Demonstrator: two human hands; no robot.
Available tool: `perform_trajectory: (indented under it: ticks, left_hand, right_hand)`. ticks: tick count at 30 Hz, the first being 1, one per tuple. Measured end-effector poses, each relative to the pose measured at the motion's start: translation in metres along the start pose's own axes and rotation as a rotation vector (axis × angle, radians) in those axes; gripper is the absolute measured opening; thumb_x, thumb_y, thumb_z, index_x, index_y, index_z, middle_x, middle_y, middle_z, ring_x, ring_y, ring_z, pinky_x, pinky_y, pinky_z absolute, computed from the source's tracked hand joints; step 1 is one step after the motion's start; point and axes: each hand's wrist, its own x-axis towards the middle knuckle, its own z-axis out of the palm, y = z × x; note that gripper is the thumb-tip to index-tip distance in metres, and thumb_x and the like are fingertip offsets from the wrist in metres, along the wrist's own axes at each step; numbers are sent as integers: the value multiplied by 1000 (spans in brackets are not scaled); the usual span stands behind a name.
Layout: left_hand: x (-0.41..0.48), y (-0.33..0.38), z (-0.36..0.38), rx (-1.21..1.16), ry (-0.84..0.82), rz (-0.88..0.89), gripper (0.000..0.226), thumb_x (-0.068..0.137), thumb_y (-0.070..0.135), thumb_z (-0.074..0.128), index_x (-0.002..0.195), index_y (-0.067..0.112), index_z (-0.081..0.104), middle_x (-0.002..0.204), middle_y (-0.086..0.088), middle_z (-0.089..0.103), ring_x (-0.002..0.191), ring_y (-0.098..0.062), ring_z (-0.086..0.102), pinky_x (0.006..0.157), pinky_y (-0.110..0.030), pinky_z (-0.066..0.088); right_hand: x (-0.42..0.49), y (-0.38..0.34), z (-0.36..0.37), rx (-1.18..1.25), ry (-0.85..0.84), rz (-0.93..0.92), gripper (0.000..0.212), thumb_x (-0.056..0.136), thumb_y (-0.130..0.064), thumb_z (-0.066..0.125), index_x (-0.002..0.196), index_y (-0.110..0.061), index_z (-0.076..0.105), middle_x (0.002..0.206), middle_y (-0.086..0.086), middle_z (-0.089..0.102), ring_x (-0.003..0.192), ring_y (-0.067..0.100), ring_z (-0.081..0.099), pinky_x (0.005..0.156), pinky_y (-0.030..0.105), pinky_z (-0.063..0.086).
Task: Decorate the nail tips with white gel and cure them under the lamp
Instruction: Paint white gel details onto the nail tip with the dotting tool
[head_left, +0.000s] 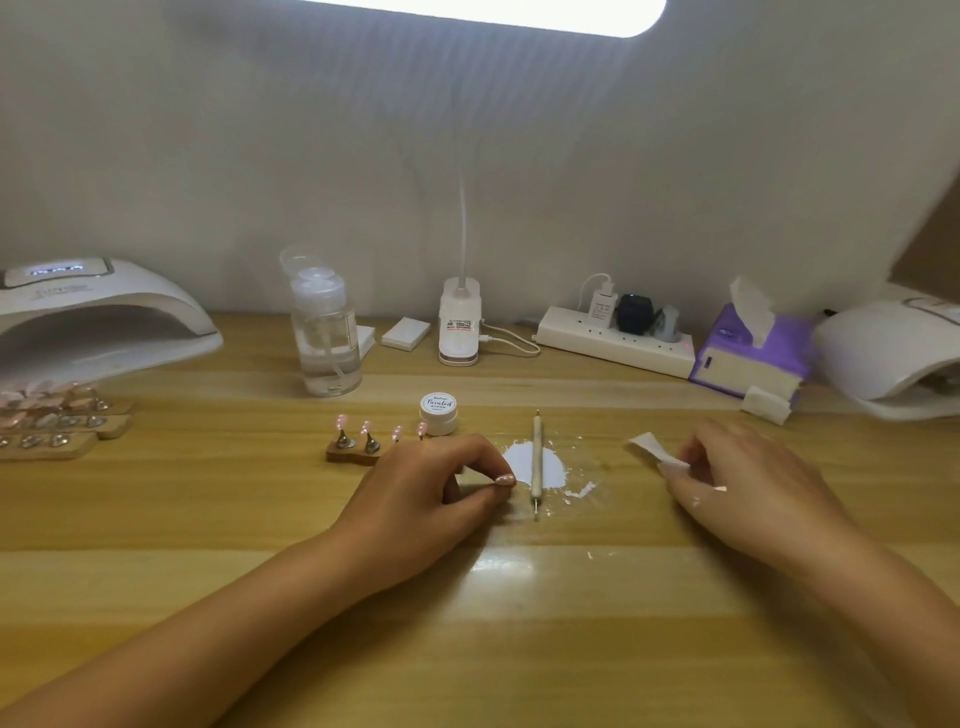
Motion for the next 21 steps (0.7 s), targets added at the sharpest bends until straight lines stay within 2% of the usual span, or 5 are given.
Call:
perform_trajectory:
  ticks: [3,6,10,15,21]
  left_hand:
    - [-1,3,0,8,11,7,11,88,22,72,89,33,69,63,40,54,52,-1,50,63,-9,36]
    - [-2,3,-1,1,42,12,8,89,21,71,89,29,70,58,37,53,51,-2,49,76,-2,33]
    - [-2,0,0,-41,67,16,7,90,21,69,94,27,72,50,22,52,47,-5,47,71,-25,43]
    - [-2,0,1,-35,76,42,7,90,19,70,94,24,72,75,36,61,47,-5,51,54,-19,35]
    - [-1,-2,3,-62,61,42,8,90,20,71,95,26,72,84,31,65,49,-8,54,57,-12,33]
  right_hand:
    - [3,-3,11,64,92,-15,13,96,-40,57,99,-28,57,102,-6,57,98,17,53,83,37,46]
    - [4,-6,16,211,300,-65,8,91,-19,64,88,-13,60,92,3,60,88,25,54,72,39,42]
    - [1,-12,10,444,515,-100,16,83,-5,66,74,-10,54,81,2,61,79,23,53,64,37,38]
    - [1,-10,11,422,578,-159,35,78,6,66,67,-13,38,68,3,47,67,25,45,58,31,35]
    - [9,-3,17,402,659,-187,14,84,5,58,82,-7,50,82,8,53,80,31,48,69,41,37]
